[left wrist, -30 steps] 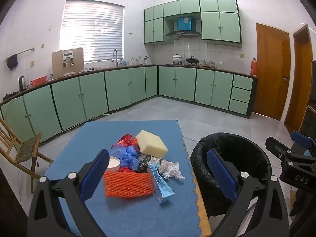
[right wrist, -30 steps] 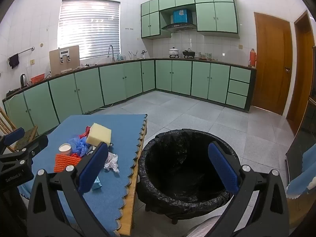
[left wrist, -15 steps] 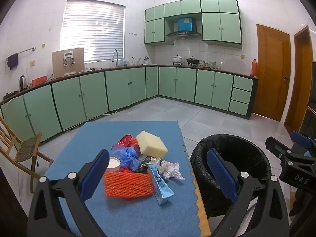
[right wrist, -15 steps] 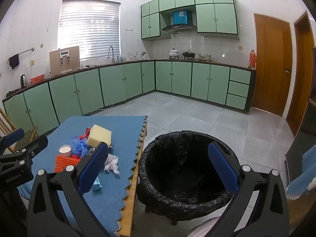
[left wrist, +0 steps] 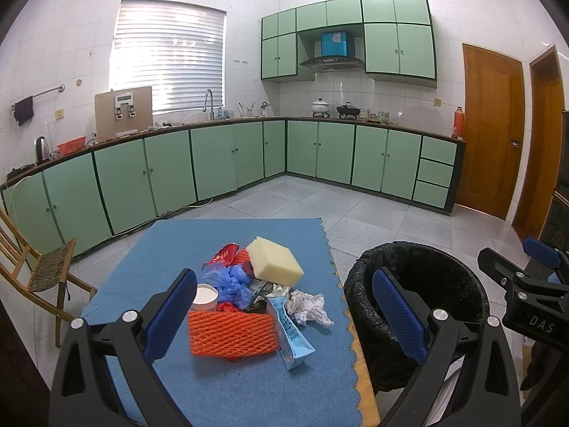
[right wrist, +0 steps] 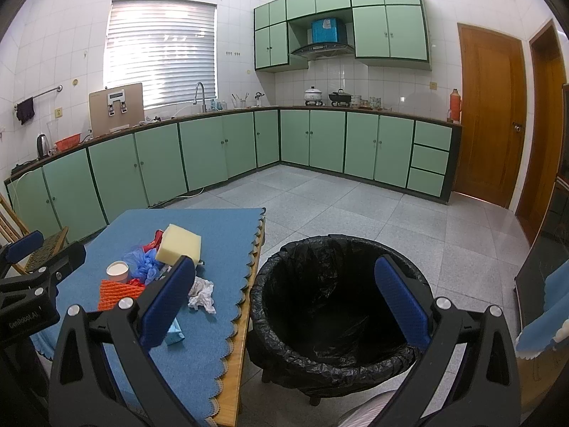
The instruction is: Collect trash
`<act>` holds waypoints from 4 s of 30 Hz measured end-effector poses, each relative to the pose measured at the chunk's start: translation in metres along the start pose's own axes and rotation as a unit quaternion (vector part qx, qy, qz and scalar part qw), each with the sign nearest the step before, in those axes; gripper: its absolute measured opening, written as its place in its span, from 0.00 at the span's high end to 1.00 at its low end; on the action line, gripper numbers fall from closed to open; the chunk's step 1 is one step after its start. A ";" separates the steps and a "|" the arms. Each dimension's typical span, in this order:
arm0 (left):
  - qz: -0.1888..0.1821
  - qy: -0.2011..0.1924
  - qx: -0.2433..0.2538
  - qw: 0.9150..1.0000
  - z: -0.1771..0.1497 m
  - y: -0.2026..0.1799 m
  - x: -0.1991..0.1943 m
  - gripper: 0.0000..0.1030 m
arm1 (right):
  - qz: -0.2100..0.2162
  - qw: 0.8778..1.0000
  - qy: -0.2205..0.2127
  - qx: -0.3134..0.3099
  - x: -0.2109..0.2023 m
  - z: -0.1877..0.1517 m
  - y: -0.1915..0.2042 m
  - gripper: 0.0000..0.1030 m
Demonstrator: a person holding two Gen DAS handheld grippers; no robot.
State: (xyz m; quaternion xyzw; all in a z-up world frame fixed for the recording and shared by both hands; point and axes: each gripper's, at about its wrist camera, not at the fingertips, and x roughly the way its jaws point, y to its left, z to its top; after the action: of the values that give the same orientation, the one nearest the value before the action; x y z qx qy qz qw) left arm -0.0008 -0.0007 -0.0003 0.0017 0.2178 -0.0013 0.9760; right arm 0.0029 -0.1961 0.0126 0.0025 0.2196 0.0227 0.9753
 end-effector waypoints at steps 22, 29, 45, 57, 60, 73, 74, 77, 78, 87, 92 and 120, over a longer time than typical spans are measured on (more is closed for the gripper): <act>0.000 0.001 -0.001 1.000 0.003 0.002 0.000 0.06 | 0.001 1.000 0.004 0.000 0.001 0.001 0.002 0.05; 0.000 0.001 -0.001 1.000 0.003 0.002 0.000 0.06 | 0.001 1.000 0.004 0.000 0.002 0.001 0.002 0.05; 0.000 0.002 0.000 1.000 0.002 0.003 0.001 0.06 | 0.001 1.000 0.006 0.001 0.003 -0.001 0.002 0.05; -0.001 0.008 -0.002 1.000 -0.002 0.004 0.004 0.06 | 0.001 1.000 0.013 -0.001 0.009 -0.006 0.003 0.05; -0.001 0.011 -0.004 1.000 -0.004 0.004 0.009 0.06 | 0.004 1.000 0.017 -0.001 0.012 -0.007 0.004 0.05; 0.059 0.044 -0.017 0.997 -0.016 0.054 0.055 0.06 | 0.028 0.997 0.064 -0.023 0.071 -0.015 0.037 0.05; 0.065 0.048 -0.016 0.997 -0.018 0.059 0.059 0.06 | 0.032 0.997 0.069 -0.025 0.075 -0.016 0.040 0.05; 0.083 0.062 -0.017 0.994 -0.026 0.075 0.073 0.06 | 0.045 0.995 0.089 -0.030 0.095 -0.024 0.054 0.05; 0.089 0.066 -0.016 0.994 -0.029 0.080 0.077 0.06 | 0.053 0.993 0.098 -0.033 0.103 -0.028 0.061 0.05; 0.103 0.113 -0.024 0.988 -0.062 0.115 0.108 0.06 | 0.096 0.985 0.131 -0.062 0.149 -0.049 0.109 0.12; 0.096 0.130 -0.034 0.986 -0.072 0.124 0.117 0.11 | 0.121 0.978 0.154 -0.072 0.168 -0.058 0.131 0.27; 0.012 0.190 -0.046 0.981 -0.103 0.125 0.160 0.43 | 0.181 0.950 0.224 -0.120 0.207 -0.097 0.167 0.78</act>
State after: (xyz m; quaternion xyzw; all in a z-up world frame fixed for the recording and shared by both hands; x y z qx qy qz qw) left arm 0.1012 0.1245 -0.1609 -0.0399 0.3986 0.0208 0.9160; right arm 0.1410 -0.0208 -0.1611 -0.0804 0.4242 0.2255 0.8733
